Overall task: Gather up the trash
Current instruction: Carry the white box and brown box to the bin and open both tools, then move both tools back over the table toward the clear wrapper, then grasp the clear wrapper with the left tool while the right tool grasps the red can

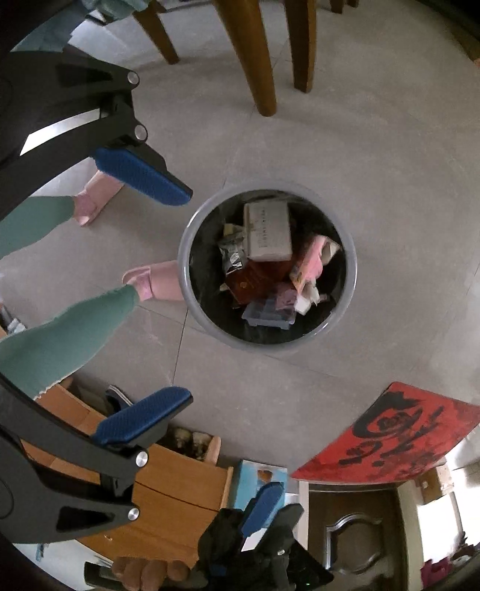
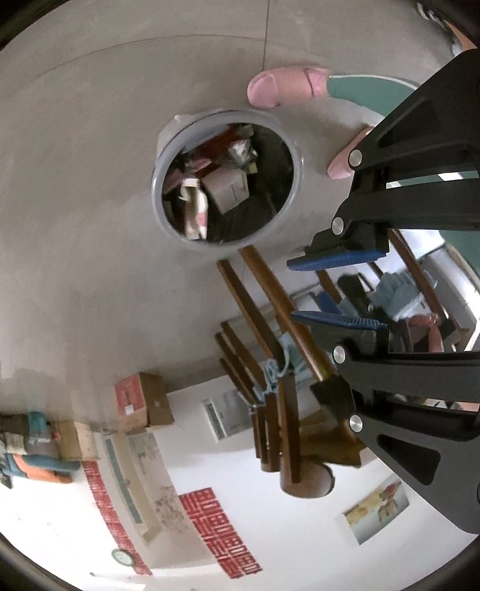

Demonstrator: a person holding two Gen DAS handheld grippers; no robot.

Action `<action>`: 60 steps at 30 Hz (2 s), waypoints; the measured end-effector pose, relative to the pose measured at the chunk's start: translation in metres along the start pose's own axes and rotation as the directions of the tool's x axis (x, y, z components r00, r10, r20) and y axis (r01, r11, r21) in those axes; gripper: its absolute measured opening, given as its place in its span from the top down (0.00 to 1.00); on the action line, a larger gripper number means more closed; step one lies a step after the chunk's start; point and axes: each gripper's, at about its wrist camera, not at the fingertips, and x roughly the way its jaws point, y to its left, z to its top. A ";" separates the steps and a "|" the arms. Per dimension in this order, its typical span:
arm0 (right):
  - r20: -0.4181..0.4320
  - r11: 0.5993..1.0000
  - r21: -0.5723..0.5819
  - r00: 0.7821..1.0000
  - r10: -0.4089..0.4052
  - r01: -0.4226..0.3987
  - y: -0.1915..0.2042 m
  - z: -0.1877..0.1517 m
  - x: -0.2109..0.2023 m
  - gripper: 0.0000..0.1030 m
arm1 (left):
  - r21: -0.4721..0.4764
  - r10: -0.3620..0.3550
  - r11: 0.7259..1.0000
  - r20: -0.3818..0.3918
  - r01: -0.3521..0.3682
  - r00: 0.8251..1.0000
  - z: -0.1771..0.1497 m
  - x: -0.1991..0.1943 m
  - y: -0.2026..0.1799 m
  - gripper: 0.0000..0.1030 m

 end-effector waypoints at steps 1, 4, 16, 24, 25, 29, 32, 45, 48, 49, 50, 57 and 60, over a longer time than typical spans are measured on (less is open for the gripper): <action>-0.003 1.000 -0.003 1.000 -0.001 0.001 0.003 -0.001 0.000 0.76 | -0.024 -0.014 1.000 0.017 0.014 1.000 -0.003 -0.008 0.001 0.07; -0.033 0.999 -0.029 0.999 -0.016 0.015 0.021 -0.007 0.001 0.76 | -0.063 -0.030 0.997 0.058 0.034 0.998 -0.013 -0.038 0.002 0.07; -0.290 0.893 -0.429 0.957 0.006 -0.136 0.289 -0.082 0.034 0.62 | -0.238 0.030 0.963 0.570 0.130 0.821 -0.143 -0.377 0.030 0.07; -0.565 0.664 -0.662 0.814 -0.138 -0.347 0.482 -0.235 0.179 0.32 | -0.620 0.395 0.765 0.665 0.175 0.634 -0.298 -0.503 0.195 0.07; -0.578 0.641 -0.679 0.799 -0.165 -0.359 0.495 -0.256 0.202 0.32 | -0.660 0.432 0.725 0.658 0.197 0.617 -0.322 -0.509 0.224 0.07; -0.624 0.626 -0.677 0.753 -0.210 -0.386 0.538 -0.332 0.290 0.32 | -0.755 0.517 0.622 0.595 0.206 0.616 -0.370 -0.520 0.307 0.07; -0.641 0.627 -0.674 0.731 -0.234 -0.390 0.569 -0.377 0.352 0.32 | -0.786 0.524 0.572 0.570 0.234 0.633 -0.387 -0.522 0.361 0.07; -0.614 0.537 -0.761 0.668 -0.419 -0.363 0.649 -0.433 0.470 0.29 | -0.822 0.498 0.526 0.505 0.218 0.705 -0.358 -0.495 0.455 0.07; -0.616 0.515 -0.772 0.641 -0.458 -0.373 0.665 -0.428 0.493 0.29 | -0.838 0.518 0.496 0.495 0.227 0.698 -0.356 -0.495 0.459 0.07; -0.620 0.511 -0.772 0.628 -0.470 -0.379 0.669 -0.426 0.501 0.29 | -0.843 0.525 0.486 0.493 0.230 0.694 -0.356 -0.496 0.459 0.07; -0.619 0.504 -0.775 0.617 -0.485 -0.382 0.674 -0.423 0.508 0.29 | -0.850 0.529 0.470 0.486 0.237 0.695 -0.355 -0.496 0.459 0.07; -0.579 0.383 -0.813 0.534 -0.616 -0.439 0.718 -0.408 0.567 0.29 | -0.898 0.594 0.396 0.410 0.192 0.692 -0.337 -0.498 0.461 0.07; -0.562 0.336 -0.814 0.499 -0.660 -0.473 0.735 -0.404 0.591 0.29 | -0.924 0.626 0.364 0.338 0.120 0.702 -0.323 -0.496 0.461 0.07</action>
